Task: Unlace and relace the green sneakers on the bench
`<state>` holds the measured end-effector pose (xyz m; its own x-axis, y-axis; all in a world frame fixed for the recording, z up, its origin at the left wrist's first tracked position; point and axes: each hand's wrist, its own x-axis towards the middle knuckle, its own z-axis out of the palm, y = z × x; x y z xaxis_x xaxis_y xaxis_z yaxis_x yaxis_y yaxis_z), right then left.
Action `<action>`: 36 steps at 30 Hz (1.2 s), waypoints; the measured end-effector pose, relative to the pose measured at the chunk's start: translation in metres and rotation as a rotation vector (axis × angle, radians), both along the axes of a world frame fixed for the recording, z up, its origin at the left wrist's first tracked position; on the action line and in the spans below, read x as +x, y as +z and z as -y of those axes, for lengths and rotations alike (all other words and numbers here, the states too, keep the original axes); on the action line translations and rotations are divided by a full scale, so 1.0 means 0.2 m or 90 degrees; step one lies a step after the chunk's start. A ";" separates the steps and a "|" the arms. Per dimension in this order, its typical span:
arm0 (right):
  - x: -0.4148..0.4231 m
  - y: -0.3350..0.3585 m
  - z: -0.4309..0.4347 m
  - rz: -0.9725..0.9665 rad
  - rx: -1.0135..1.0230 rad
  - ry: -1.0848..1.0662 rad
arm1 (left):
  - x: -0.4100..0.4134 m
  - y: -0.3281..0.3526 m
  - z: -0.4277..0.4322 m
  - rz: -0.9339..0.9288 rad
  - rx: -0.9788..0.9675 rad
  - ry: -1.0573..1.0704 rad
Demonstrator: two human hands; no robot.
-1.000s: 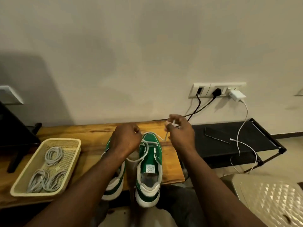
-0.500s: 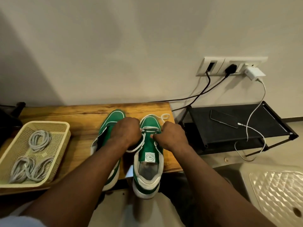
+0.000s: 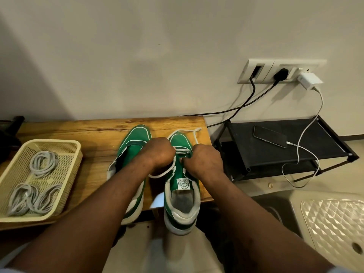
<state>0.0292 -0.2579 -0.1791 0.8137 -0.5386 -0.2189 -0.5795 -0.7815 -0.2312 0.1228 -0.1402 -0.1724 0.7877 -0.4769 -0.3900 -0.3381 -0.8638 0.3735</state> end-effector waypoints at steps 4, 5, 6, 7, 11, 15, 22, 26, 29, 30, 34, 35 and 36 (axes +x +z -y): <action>-0.01 -0.01 -0.02 -0.022 0.025 -0.026 | 0.03 0.03 -0.03 -0.208 -0.164 0.138; -0.02 -0.01 -0.02 -0.026 0.018 -0.026 | 0.03 0.04 -0.05 -0.266 -0.235 0.196; -0.02 -0.01 -0.02 -0.032 0.009 -0.024 | 0.03 0.05 -0.05 -0.326 -0.309 0.265; -0.02 -0.01 -0.03 -0.038 0.001 -0.021 | 0.03 0.06 -0.06 -0.377 -0.377 0.326; -0.03 0.00 -0.04 -0.045 -0.003 -0.019 | 0.03 0.10 -0.09 -0.482 -0.508 0.441; -0.02 -0.01 -0.04 -0.037 0.004 -0.025 | 0.00 0.13 -0.09 -0.492 -0.547 0.473; -0.01 -0.04 -0.02 -0.021 0.052 -0.049 | -0.01 0.16 -0.11 -0.451 -0.566 0.457; -0.03 -0.04 -0.02 0.000 0.106 -0.064 | -0.02 0.18 -0.15 -0.043 -0.218 0.183; -0.04 0.02 -0.01 0.065 0.076 -0.079 | -0.04 0.27 -0.21 0.107 -0.184 0.139; -0.05 0.06 0.00 0.113 0.083 -0.090 | -0.04 0.31 -0.23 0.121 -0.217 0.150; -0.13 0.24 -0.02 0.324 0.282 -0.105 | -0.12 0.53 -0.31 0.144 -0.309 0.130; -0.16 0.27 -0.02 0.369 0.366 -0.108 | -0.15 0.58 -0.31 0.148 -0.317 0.109; -0.17 0.30 -0.02 0.392 0.425 -0.101 | -0.17 0.60 -0.30 0.142 -0.328 0.097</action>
<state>-0.0041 -0.2538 -0.1197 0.8174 -0.5708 -0.0774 -0.2936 -0.2972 -0.9085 0.0896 -0.0799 -0.0516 0.8988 -0.4361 0.0447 -0.3426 -0.6350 0.6924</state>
